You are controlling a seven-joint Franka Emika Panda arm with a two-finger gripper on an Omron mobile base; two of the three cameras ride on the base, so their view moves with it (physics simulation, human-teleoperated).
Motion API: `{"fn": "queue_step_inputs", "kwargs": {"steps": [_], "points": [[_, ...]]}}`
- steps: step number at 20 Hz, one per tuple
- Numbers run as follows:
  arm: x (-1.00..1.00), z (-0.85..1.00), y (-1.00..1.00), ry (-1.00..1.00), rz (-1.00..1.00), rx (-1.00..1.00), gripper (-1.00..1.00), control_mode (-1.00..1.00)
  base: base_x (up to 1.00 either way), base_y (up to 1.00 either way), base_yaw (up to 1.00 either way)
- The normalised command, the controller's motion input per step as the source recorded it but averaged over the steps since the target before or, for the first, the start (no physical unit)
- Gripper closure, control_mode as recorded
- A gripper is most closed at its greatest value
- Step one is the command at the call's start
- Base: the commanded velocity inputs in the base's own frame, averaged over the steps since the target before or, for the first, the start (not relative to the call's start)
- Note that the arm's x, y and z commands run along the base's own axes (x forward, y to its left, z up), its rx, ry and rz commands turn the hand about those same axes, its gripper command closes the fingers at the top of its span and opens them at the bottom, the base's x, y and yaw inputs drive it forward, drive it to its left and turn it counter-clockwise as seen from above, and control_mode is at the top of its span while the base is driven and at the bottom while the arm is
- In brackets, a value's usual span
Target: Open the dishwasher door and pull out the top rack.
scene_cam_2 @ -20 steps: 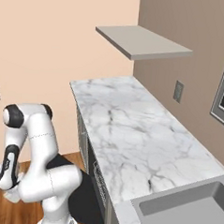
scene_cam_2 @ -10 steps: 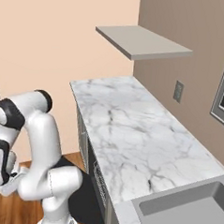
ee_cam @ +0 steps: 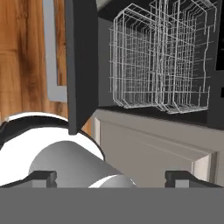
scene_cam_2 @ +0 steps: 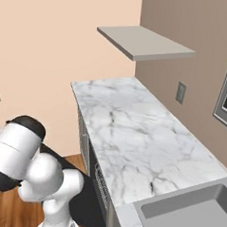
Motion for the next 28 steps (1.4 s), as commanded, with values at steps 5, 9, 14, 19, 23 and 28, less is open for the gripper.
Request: {"fn": "queue_step_inputs", "kwargs": {"steps": [5, 9, 14, 19, 23, 28], "points": [[0.11, 1.00, -0.37, 0.40, 0.00, -0.01, -1.00, -1.00, 0.00, 0.00, 0.00], [0.35, 0.97, -0.29, 0.52, 0.00, -0.17, -1.00, -1.00, 0.00, 0.00, 0.00], [0.33, 0.49, -0.33, 0.36, 0.11, -0.36, -1.00, -1.00, 0.00, 0.00, 0.00], [0.36, 0.08, -0.32, 0.28, 0.31, -0.49, -1.00, -1.00, 0.00, 0.00, 0.00], [0.44, 0.00, -0.50, 0.31, 0.44, -0.48, -1.00, -1.00, 0.00, 0.00, 0.00], [0.24, -0.09, -0.44, 0.55, 0.44, -0.43, -1.00, -1.00, 0.00, 0.00, 0.00]]}}
